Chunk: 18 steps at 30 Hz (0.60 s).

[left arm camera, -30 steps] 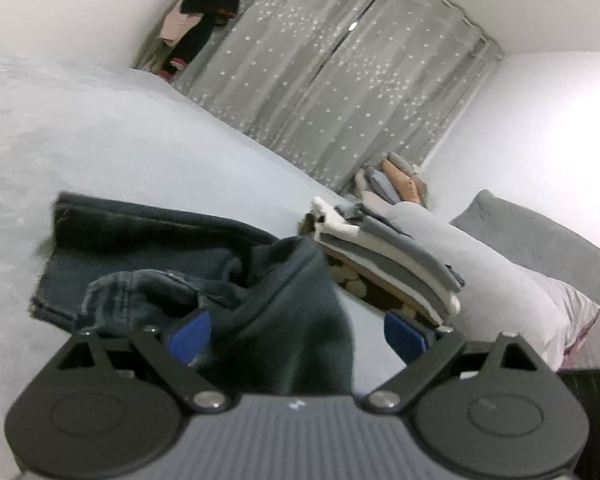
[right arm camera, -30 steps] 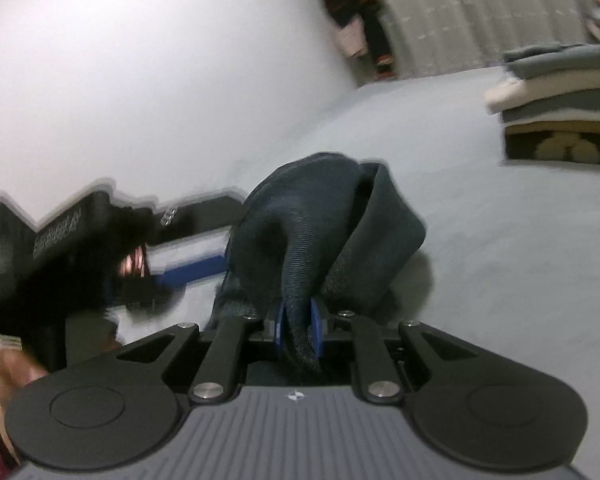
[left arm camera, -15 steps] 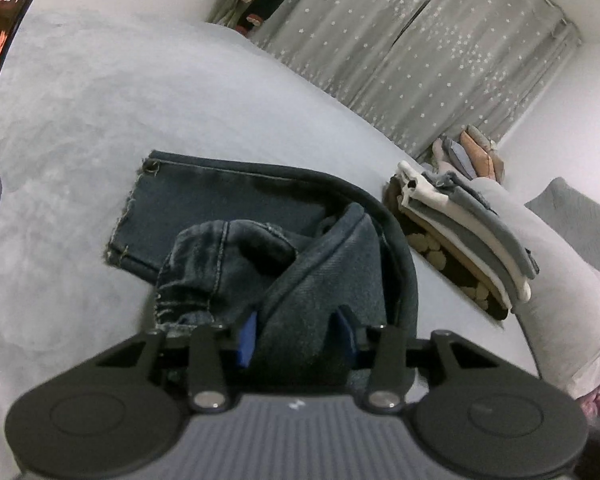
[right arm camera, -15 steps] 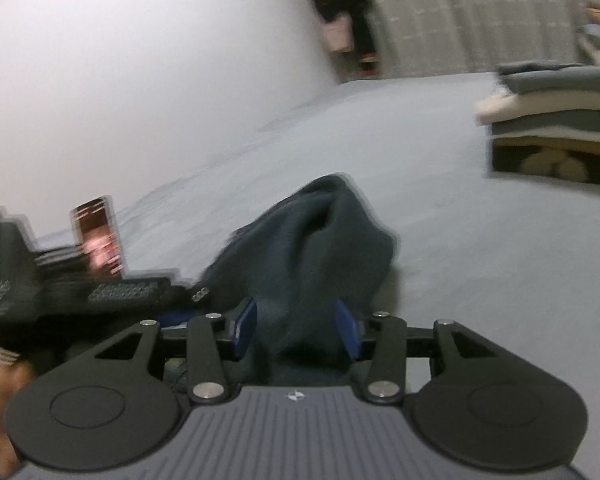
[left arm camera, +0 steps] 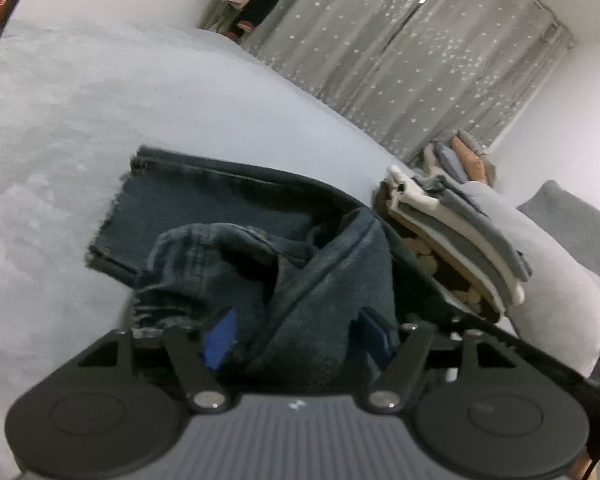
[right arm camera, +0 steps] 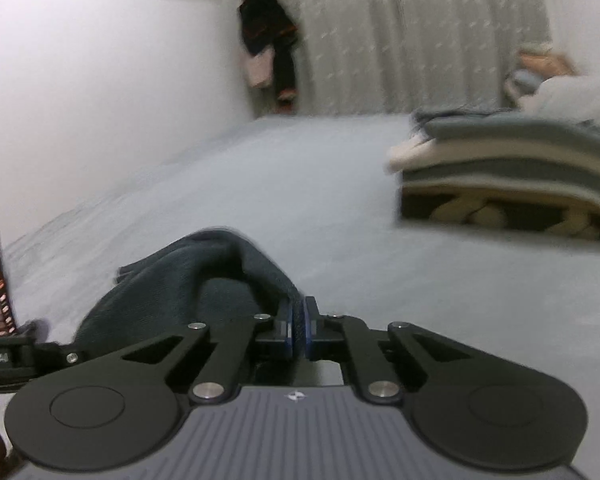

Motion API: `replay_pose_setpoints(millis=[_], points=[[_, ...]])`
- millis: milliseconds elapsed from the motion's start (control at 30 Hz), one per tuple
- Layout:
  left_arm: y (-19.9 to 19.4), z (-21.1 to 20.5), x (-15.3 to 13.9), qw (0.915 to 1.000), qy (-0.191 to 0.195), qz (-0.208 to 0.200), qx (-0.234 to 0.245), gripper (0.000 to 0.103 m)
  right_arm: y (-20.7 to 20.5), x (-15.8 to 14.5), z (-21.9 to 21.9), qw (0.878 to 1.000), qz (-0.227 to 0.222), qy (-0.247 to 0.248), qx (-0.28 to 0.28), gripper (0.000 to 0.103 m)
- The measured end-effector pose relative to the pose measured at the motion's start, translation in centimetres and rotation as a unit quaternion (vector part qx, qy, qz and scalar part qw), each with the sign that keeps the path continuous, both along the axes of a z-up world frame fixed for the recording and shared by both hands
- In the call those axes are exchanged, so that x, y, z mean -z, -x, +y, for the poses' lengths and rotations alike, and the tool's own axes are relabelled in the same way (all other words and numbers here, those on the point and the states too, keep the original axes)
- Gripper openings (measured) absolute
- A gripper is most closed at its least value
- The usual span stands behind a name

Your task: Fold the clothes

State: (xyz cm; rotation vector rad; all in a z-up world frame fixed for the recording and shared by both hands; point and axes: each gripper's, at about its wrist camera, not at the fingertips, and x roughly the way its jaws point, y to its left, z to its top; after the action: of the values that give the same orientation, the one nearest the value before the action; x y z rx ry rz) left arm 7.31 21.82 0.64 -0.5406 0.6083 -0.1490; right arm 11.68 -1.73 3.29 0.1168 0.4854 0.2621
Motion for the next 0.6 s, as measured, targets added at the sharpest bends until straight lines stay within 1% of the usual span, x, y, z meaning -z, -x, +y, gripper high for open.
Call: replay_pose_setpoints(millis=[133,333,433,467,500,567,600], points=[[0.0,-1.1,0.0,0.9997,-0.017,-0.002,0.015,0.071,1.8,-1.0,-2.1,0.998,-0.034,0.029,0.041,0.006],[0.0,-2.3,0.4,0.9993,-0.019,0.006,0.031,0.074,4.3,-0.7,-4.7,0.995,-0.047,0.051,0.076,0.006],[0.0,-2.9,0.6,0.999,-0.026,0.011,0.035,0.075,5.2,0.0,-6.1,0.995,-0.028,0.043,0.088,0.005],[-0.1,-3.1,0.7,0.9988,-0.028,0.015,0.036,0.074,5.5,0.4,-6.5,0.995,-0.015,0.038,0.09,0.006],[-0.2,-3.2,0.8,0.9987,-0.03,0.02,0.037,0.072,5.6,0.9,-6.7,0.996,0.006,0.037,0.086,0.006],[-0.3,-3.5,1.0,0.9984,-0.033,0.025,0.039,0.063,5.7,2.1,-7.2,0.995,0.048,0.037,0.075,0.006],[-0.4,-3.6,1.0,0.9983,-0.035,0.026,0.039,0.062,5.7,2.5,-7.3,0.995,0.059,0.04,0.064,0.006]])
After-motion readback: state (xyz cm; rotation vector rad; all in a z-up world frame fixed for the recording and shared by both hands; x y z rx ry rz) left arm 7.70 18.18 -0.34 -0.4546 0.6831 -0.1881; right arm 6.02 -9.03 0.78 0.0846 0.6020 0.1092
